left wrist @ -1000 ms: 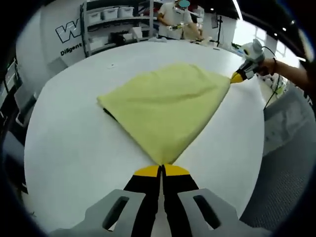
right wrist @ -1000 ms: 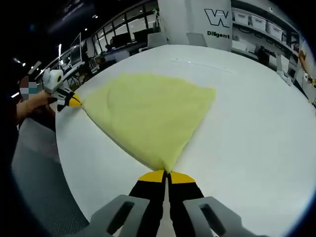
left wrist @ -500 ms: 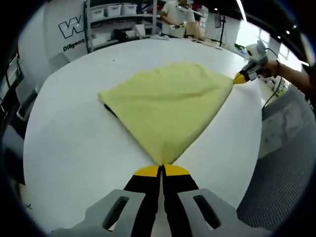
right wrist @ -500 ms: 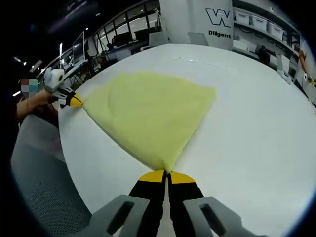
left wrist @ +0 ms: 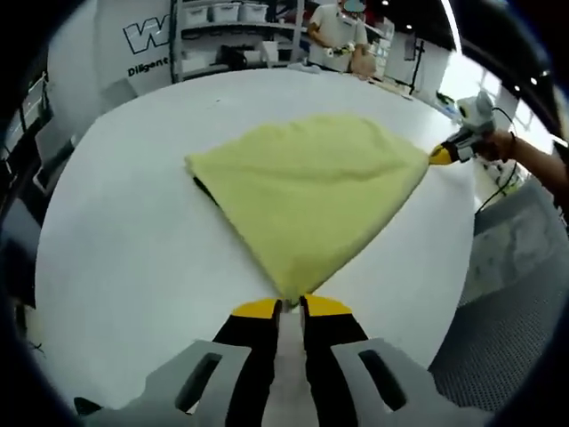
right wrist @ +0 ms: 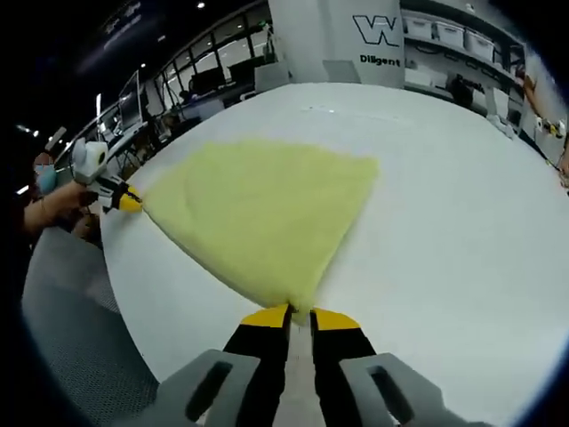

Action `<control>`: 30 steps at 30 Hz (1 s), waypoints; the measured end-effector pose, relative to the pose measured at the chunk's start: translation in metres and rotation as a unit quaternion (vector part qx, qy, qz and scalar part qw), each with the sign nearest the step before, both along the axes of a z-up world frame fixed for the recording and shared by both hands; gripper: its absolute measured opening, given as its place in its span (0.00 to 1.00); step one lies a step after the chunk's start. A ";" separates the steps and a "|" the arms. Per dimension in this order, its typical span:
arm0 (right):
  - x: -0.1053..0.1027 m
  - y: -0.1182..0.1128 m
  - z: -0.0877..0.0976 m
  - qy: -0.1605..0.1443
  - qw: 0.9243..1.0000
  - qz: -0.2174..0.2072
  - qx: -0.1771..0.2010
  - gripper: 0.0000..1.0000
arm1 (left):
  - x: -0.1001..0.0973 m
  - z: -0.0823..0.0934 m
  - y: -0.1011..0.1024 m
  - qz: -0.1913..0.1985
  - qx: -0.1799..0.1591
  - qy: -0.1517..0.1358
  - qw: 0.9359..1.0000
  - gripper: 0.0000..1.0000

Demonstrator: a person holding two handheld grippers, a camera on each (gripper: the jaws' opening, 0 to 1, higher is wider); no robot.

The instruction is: Fold the garment on the visible template until the final outline fits inside the template.

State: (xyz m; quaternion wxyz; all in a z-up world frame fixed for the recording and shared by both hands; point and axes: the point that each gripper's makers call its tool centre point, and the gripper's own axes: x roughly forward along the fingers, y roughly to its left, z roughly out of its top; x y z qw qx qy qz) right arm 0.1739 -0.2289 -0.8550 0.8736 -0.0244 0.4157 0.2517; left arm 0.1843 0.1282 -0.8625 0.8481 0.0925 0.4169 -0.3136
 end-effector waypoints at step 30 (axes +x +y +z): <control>-0.031 0.024 0.075 -0.069 0.996 -0.054 0.019 0.99 | -0.032 0.073 -0.009 0.155 -0.043 -0.043 0.986 0.90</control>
